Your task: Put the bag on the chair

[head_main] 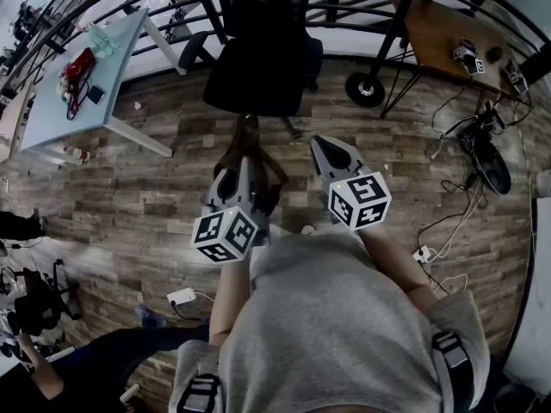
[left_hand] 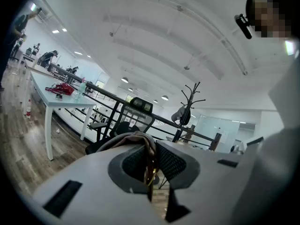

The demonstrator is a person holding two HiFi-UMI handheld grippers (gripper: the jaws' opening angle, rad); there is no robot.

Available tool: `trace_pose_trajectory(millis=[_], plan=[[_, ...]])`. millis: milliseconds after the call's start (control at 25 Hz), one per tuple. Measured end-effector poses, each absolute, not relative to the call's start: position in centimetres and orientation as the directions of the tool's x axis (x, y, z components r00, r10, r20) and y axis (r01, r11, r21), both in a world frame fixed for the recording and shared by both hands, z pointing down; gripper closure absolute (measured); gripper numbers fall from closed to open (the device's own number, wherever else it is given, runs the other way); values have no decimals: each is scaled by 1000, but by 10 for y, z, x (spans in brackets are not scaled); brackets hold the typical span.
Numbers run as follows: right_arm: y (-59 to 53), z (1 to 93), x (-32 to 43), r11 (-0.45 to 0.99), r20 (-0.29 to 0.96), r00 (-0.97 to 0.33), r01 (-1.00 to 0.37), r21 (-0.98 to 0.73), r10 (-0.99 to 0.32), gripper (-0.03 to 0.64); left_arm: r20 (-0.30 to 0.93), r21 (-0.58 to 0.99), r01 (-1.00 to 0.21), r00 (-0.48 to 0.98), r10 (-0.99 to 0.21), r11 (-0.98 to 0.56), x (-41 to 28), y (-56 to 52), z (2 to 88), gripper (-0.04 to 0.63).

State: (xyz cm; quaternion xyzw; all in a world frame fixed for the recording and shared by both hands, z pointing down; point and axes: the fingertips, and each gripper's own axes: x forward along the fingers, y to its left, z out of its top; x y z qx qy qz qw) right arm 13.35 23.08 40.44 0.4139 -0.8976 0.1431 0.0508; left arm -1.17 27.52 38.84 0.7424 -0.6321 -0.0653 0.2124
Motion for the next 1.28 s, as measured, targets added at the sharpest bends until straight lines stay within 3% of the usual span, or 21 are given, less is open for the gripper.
trace_pose_trajectory(millis=[800,1280], plan=[[227,410,129,622,195,-678,-731,-279,-709,614,186,419,-903,193,-963,-100,-13,268,396,555],[140,409,109,621,184,-679,-728,-290,-711,614,197,444,-889,216,-956,-109,-36,184,409,555]])
